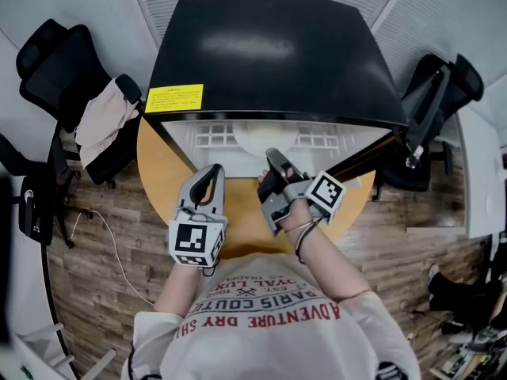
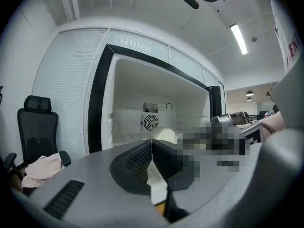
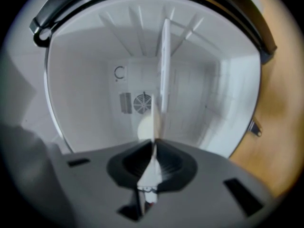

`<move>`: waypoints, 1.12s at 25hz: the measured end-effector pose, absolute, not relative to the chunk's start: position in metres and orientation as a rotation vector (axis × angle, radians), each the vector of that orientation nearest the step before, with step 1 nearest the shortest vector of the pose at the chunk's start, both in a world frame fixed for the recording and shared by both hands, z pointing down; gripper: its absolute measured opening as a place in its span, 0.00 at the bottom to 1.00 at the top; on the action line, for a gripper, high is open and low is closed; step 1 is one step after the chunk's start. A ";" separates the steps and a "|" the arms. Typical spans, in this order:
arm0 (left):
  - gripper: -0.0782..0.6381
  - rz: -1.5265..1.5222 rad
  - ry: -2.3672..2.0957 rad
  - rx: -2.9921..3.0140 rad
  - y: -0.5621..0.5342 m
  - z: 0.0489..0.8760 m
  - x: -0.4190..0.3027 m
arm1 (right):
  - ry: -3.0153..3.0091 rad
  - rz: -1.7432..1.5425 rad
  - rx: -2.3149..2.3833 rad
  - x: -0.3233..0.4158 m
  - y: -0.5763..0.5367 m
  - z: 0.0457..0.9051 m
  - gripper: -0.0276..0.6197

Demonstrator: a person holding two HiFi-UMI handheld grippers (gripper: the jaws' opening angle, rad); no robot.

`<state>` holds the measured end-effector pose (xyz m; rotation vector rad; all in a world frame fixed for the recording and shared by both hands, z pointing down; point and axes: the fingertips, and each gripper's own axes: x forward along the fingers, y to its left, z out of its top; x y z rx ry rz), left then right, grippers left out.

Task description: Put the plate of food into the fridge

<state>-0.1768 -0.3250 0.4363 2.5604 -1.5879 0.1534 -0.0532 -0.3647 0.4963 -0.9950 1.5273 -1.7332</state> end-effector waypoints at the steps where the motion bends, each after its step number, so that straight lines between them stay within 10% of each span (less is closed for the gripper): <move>1: 0.15 0.154 -1.590 2.556 -0.326 0.437 -0.178 | 1.518 -1.736 -1.000 -0.053 -0.367 0.498 0.12; 28: 0.15 0.167 -1.582 2.599 -0.327 0.432 -0.164 | 1.500 -1.721 -0.918 -0.053 -0.357 0.484 0.17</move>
